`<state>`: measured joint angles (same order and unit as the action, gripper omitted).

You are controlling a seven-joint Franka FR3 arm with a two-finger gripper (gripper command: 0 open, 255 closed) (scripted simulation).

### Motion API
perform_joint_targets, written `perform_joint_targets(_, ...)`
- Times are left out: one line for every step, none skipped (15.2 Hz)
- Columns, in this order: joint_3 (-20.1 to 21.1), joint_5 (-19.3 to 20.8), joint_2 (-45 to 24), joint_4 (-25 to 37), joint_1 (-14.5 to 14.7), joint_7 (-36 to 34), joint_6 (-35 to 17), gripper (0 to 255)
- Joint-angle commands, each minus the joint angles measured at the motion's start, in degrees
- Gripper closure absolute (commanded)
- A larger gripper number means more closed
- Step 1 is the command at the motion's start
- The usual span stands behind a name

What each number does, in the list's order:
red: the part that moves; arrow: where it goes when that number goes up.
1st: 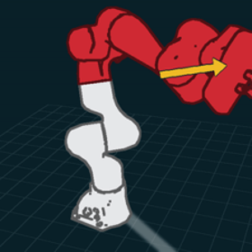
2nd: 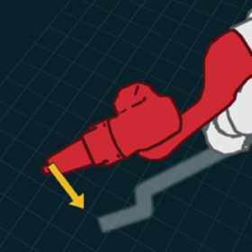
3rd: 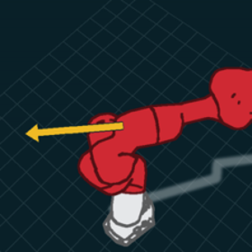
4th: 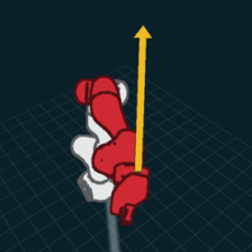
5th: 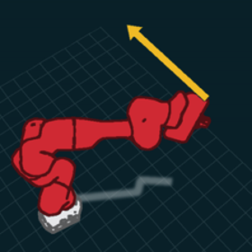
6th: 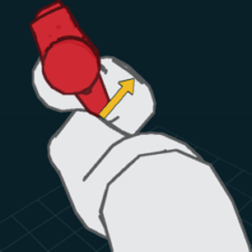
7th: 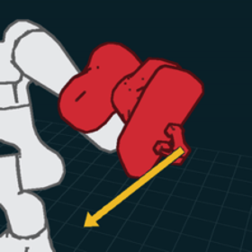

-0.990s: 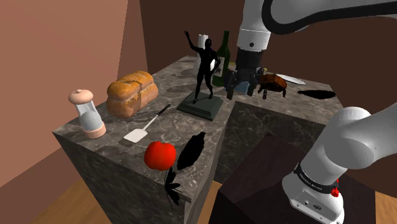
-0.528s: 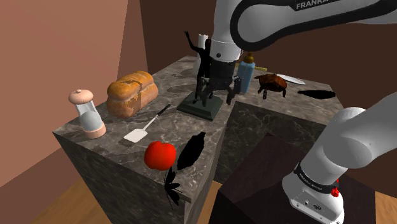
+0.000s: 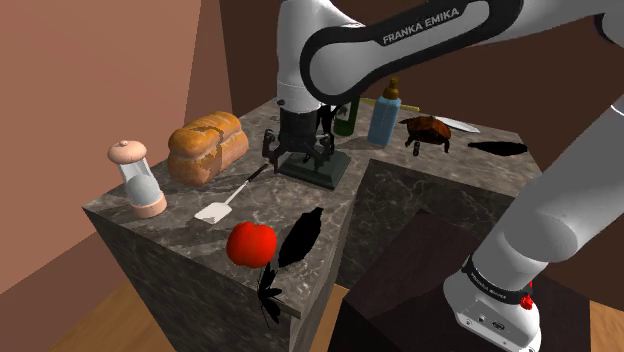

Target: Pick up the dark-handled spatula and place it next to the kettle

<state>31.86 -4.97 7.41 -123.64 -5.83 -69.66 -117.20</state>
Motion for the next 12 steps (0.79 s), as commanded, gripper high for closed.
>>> perform_joint_targets(1.75, 3.83, -5.47, 3.61, -0.25, -7.2, -1.31, 0)
perform_joint_targets(2.2, 5.94, -8.26, 5.7, -0.15, -10.47, -1.53, 0)
perform_joint_targets(2.44, 8.1, -11.05, 7.9, 0.14, -13.69, -1.59, 0)
perform_joint_targets(2.4, 10.23, -13.84, 10.2, 0.67, -16.81, -1.51, 0)
perform_joint_targets(2.19, 12.3, -16.59, 12.59, 1.36, -19.8, -1.28, 0)
perform_joint_targets(1.82, 14.26, -19.3, 15.08, 2.18, -22.63, -0.93, 0)
perform_joint_targets(1.23, 16.06, -21.95, 17.68, 3.18, -25.28, -0.47, 0)
perform_joint_targets(0.59, 17.73, -24.56, 20.37, 4.2, -27.75, 0.09, 0)
perform_joint_targets(-0.19, 19.22, -27.12, 23.16, 5.32, -30.04, 0.74, 0)
perform_joint_targets(-0.98, 20.59, -29.65, 26.06, 6.44, -32.16, 1.47, 0)
perform_joint_targets(-1.85, 21.79, -32.15, 29.07, 7.59, -34.11, 2.28, 0)
perform_joint_targets(-2.71, 22.88, -34.65, 32.21, 8.73, -35.92, 3.17, 0)
